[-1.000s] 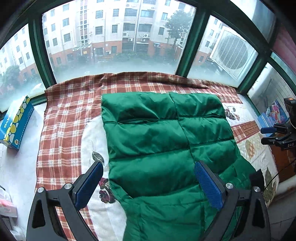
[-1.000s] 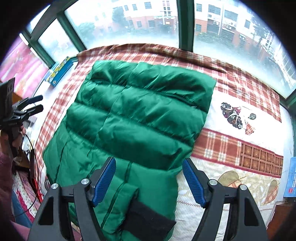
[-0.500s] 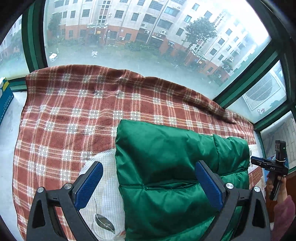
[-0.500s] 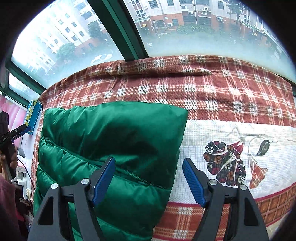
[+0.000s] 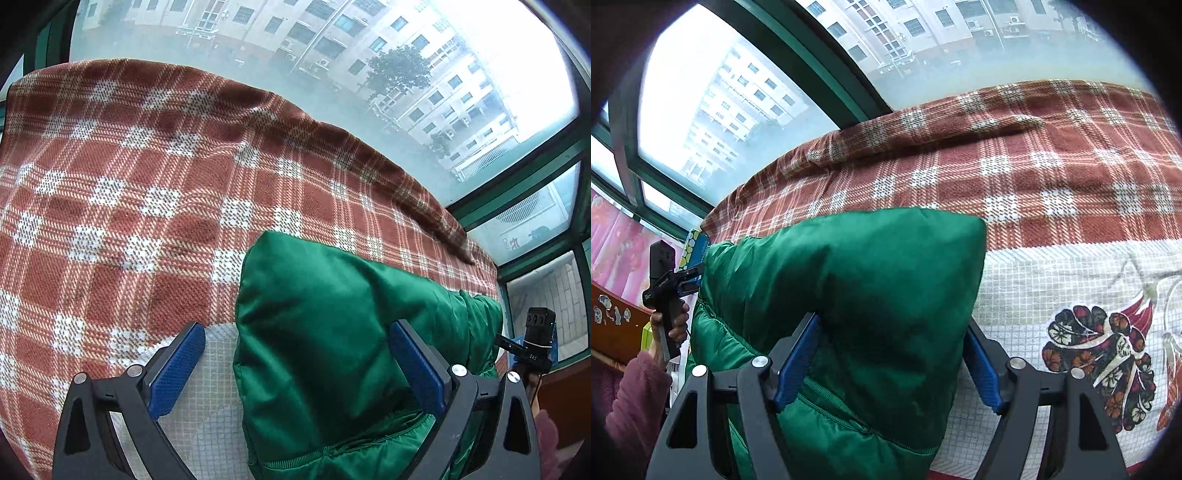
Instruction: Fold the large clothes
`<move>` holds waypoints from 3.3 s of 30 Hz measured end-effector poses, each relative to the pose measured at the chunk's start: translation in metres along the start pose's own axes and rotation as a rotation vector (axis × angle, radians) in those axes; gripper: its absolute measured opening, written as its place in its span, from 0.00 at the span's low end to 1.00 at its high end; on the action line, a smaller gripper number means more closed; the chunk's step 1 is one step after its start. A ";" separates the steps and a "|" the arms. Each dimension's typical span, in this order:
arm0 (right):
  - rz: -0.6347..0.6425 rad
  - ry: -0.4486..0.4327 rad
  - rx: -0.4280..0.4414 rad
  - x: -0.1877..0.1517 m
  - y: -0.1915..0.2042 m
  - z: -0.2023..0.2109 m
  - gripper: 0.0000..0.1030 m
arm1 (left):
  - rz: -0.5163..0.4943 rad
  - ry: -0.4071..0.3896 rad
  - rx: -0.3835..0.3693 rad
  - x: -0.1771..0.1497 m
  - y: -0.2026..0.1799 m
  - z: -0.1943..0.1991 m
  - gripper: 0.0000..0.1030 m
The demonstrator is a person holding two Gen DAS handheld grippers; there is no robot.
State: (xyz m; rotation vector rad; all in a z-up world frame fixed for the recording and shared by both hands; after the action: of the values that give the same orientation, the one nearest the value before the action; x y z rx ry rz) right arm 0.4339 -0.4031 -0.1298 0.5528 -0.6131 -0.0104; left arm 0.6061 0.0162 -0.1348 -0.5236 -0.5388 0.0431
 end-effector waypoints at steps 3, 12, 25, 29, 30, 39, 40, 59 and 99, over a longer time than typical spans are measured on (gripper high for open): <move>0.014 -0.003 0.016 0.003 0.007 -0.006 0.80 | 0.005 -0.002 -0.040 -0.001 -0.006 -0.003 1.00; -0.012 0.027 0.041 0.006 0.009 -0.018 0.61 | -0.117 0.009 -0.075 -0.022 -0.040 -0.015 0.99; 0.047 -0.056 0.072 0.011 0.072 0.044 0.17 | -0.097 -0.100 -0.053 -0.020 -0.059 0.037 0.25; 0.150 -0.091 0.072 0.004 0.124 0.095 0.17 | -0.080 -0.194 -0.089 -0.026 -0.084 0.098 0.24; 0.171 -0.103 0.079 -0.001 0.136 0.111 0.17 | -0.067 -0.217 -0.108 -0.029 -0.090 0.115 0.24; 0.350 -0.235 0.131 -0.099 0.216 0.254 0.17 | -0.094 -0.440 -0.278 -0.116 -0.112 0.317 0.24; 0.364 -0.242 0.141 -0.112 0.221 0.265 0.17 | -0.104 -0.454 -0.291 -0.131 -0.112 0.336 0.24; 0.611 -0.037 -0.134 -0.366 0.173 0.240 0.45 | -0.139 -0.228 -0.181 -0.450 -0.040 0.395 0.36; 0.339 0.017 -0.277 -0.233 0.232 0.119 0.72 | -0.350 -0.076 -0.008 -0.329 -0.228 0.226 0.96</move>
State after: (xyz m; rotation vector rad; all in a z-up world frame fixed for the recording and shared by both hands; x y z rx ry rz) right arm 0.1425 -0.2236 -0.0607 0.1765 -0.6696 0.2262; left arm 0.1880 -0.1340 -0.0163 -0.4304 -0.6985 -0.2736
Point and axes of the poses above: each gripper's, at about its wrist camera, not at the fingertips, and z roughly against the way its jaws point, y to its left, x to its top, the point moved 2 cm from there along -z, roughly the way its jaws point, and after that the axes turned 9 degrees about -y, right-handed, at the moved point
